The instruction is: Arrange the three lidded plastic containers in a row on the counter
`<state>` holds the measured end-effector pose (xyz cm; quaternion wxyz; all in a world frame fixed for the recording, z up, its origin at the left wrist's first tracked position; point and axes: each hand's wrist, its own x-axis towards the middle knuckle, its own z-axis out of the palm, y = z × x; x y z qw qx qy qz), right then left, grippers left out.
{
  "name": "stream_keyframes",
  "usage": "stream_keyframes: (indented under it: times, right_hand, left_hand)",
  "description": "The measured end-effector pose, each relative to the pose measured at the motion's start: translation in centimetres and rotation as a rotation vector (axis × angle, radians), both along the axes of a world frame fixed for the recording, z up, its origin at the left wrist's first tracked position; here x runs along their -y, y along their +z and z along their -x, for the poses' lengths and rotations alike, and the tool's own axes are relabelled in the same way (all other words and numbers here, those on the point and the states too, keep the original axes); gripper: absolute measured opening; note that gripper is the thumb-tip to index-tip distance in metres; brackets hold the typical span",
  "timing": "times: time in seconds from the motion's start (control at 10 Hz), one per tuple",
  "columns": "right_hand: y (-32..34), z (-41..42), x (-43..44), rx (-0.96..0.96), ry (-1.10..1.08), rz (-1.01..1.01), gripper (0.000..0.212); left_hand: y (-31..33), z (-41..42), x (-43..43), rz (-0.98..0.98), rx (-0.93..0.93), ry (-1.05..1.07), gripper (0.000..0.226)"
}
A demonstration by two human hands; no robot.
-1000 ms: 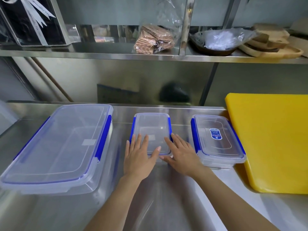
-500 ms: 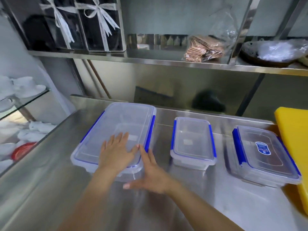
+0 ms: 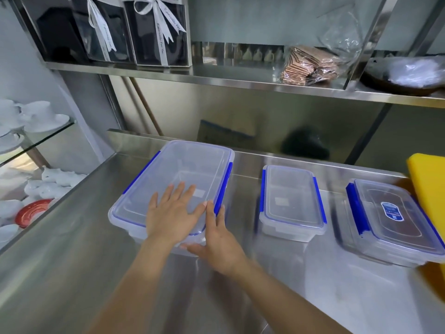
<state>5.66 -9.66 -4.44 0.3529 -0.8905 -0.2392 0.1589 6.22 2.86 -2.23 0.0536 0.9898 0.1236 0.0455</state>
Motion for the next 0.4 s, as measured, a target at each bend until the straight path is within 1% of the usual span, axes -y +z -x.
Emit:
stream_keyframes:
  times: [0.2,0.3,0.4]
  right_hand:
    - [0.9,-0.2,1.3,-0.076,0.008,0.023,0.107]
    - [2.4,-0.2,3.2,-0.046,0.030,0.051,0.096]
    - [5.0,-0.3,6.0,0.006,-0.004,0.042,0.078]
  left_hand:
    - [0.0,-0.1,0.1,0.001,-0.017,-0.005,0.067]
    - [0.4,0.1,0.2,0.054,-0.030,-0.001,0.069]
    - [1.3,0.1,0.9,0.124,0.015,-0.036,0.069]
